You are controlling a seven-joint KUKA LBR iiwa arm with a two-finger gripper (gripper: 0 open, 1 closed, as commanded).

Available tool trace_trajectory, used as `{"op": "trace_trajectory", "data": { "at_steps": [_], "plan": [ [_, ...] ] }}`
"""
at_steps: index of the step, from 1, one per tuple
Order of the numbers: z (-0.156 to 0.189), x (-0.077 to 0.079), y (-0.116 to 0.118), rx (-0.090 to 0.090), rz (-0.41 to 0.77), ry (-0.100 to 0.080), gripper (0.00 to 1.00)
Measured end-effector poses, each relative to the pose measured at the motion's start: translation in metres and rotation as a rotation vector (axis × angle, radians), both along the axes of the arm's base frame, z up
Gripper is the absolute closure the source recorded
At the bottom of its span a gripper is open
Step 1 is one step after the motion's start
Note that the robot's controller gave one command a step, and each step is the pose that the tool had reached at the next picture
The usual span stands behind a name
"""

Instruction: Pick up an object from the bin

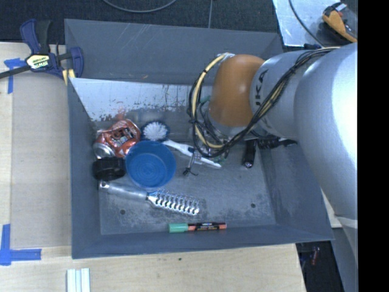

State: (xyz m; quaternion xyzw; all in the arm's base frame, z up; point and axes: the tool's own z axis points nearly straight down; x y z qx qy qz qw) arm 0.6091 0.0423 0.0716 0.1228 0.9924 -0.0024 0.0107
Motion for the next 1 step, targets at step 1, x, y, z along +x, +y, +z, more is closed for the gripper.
{"op": "trace_trajectory", "data": {
  "at_steps": [1],
  "plan": [
    [0.0009,0.0179,0.0615,0.003,0.196,0.000,1.00]
  ]
}}
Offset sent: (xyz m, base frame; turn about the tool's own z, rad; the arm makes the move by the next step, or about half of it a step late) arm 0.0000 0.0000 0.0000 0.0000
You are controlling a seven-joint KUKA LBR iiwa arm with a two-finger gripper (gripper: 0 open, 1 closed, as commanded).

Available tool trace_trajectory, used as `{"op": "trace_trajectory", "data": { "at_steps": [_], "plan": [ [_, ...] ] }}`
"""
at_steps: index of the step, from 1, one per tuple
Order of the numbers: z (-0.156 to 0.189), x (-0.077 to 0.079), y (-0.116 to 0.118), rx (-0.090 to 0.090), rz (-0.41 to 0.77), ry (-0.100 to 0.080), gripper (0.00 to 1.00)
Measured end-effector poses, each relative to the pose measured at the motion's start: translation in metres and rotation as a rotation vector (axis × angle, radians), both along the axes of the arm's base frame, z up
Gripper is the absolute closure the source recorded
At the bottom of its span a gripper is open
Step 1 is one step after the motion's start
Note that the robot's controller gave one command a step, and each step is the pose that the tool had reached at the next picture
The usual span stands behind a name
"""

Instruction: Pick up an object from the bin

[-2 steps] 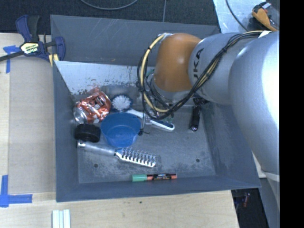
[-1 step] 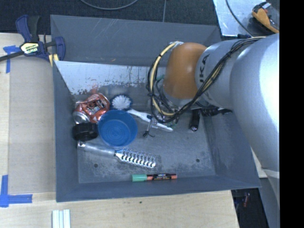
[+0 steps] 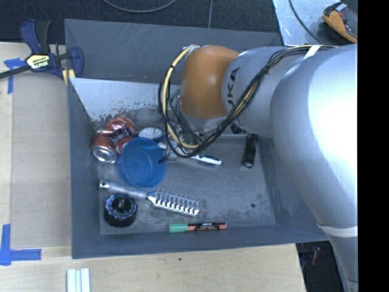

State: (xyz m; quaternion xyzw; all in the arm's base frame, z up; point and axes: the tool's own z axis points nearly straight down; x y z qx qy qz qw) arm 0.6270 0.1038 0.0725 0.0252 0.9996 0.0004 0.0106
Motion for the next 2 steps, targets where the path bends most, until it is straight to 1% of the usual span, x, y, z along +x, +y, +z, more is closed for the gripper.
{"op": "trace_trajectory", "data": {
  "at_steps": [2],
  "plan": [
    [0.0056,-0.0004,-0.0005,-0.001,0.001,-0.001,1.00]
  ]
}}
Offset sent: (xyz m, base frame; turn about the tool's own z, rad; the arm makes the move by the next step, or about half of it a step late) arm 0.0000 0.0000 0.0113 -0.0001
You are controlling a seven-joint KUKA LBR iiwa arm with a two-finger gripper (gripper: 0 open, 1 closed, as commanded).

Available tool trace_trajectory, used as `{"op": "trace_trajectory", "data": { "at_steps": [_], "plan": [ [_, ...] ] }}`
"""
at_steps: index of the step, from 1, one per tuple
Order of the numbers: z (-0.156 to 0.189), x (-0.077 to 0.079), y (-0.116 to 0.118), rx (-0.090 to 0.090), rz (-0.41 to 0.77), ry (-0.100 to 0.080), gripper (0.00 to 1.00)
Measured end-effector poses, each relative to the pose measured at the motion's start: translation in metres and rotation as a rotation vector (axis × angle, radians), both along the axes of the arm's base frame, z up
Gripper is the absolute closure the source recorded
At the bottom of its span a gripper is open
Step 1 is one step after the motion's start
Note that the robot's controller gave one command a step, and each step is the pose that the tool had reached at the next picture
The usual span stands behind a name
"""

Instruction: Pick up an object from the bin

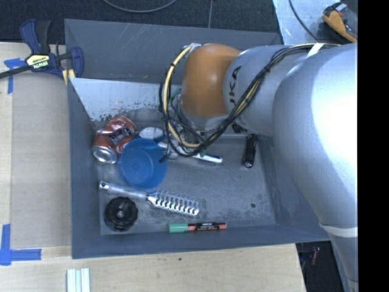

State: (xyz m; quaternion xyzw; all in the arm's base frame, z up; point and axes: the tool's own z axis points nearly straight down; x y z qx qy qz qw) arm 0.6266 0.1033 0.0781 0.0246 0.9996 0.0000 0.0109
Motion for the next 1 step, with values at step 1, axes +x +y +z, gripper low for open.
{"op": "trace_trajectory", "data": {
  "at_steps": [1],
  "plan": [
    [0.0229,-0.0009,-0.0004,0.000,0.000,0.003,1.00]
  ]
}}
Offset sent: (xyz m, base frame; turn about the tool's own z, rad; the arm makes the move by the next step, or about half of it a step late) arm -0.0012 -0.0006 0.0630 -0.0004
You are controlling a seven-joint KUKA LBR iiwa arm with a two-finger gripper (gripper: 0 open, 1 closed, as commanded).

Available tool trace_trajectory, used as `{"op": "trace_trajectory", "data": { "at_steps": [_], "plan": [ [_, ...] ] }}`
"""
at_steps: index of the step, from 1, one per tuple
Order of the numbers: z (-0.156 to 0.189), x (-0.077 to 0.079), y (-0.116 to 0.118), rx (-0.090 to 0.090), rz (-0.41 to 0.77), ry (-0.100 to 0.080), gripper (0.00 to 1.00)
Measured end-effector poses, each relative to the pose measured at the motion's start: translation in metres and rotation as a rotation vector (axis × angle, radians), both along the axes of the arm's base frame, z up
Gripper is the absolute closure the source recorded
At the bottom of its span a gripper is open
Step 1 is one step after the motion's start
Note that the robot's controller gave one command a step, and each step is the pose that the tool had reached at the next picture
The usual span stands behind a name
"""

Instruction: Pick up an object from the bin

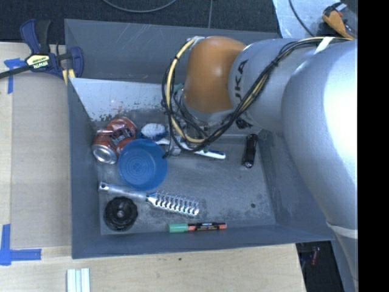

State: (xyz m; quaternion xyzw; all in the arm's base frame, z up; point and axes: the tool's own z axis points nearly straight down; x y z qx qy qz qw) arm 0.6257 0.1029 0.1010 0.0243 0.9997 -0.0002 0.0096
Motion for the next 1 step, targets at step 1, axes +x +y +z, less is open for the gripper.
{"op": "trace_trajectory", "data": {
  "at_steps": [1],
  "plan": [
    [0.0219,0.0009,-0.0002,0.000,0.001,-0.004,1.00]
  ]
}}
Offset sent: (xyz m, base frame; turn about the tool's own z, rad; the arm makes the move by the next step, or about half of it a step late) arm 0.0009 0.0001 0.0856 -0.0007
